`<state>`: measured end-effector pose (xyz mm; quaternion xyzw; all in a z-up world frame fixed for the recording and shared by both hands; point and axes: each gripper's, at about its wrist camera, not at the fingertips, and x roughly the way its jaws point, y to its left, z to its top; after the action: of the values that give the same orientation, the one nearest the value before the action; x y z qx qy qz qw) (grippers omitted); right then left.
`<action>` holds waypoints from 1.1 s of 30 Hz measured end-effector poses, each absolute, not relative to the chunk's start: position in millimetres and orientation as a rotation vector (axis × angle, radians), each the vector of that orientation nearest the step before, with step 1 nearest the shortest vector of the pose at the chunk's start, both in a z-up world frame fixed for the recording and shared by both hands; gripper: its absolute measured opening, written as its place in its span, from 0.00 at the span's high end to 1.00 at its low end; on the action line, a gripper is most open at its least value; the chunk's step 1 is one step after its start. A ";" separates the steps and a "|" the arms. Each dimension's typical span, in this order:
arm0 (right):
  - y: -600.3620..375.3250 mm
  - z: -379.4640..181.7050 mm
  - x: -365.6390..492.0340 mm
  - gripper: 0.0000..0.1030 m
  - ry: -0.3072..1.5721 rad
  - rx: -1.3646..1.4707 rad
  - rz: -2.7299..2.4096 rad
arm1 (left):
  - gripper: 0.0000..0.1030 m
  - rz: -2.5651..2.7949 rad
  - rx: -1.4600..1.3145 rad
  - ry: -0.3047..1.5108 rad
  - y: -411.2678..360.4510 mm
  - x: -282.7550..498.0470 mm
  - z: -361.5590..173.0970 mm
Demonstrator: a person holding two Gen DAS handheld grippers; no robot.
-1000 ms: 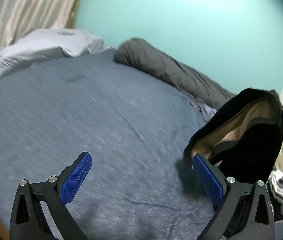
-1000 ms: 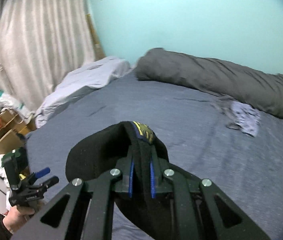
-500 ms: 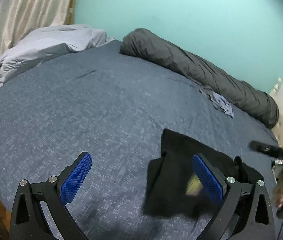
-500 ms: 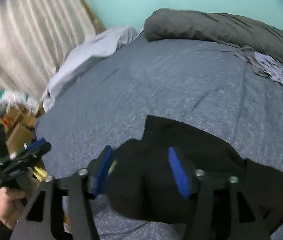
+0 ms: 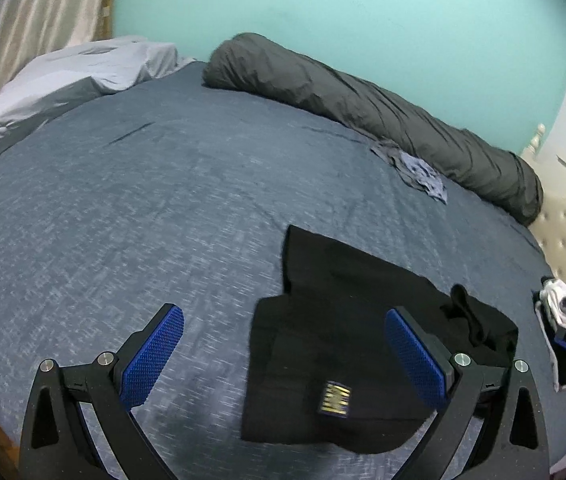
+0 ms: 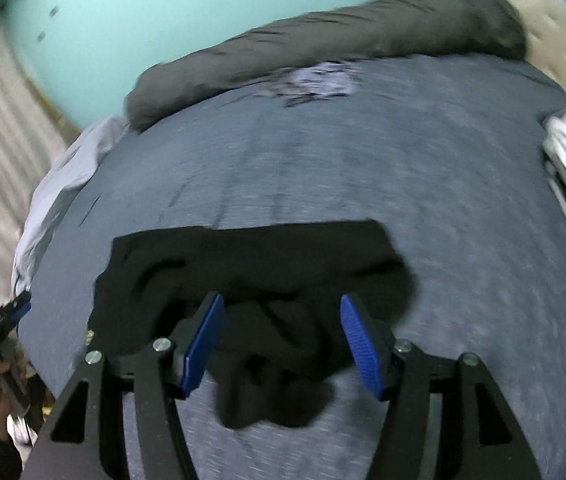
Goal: Fold clothes
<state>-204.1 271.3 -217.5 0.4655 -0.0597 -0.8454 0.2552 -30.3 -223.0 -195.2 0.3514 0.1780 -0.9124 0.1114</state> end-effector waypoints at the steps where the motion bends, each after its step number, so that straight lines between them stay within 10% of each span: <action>1: 281.4 -220.5 -204.5 0.40 -0.181 1.276 -2.308 | 0.00 -2.682 1.041 0.516 -219.8 -32.1 -196.0; 26: 121.7 -287.5 -236.2 0.37 -0.009 1.338 -2.051 | 0.00 -2.572 0.994 0.523 -188.2 -80.0 -272.7; 33: 111.8 -303.3 -247.2 0.87 0.105 1.350 -2.028 | 0.00 -2.567 0.953 0.488 -181.0 -78.8 -289.3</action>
<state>-247.2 111.8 -303.3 0.5199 0.0406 -0.7808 0.3442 -78.8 -181.0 -289.3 0.3370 0.1725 -0.9081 0.1790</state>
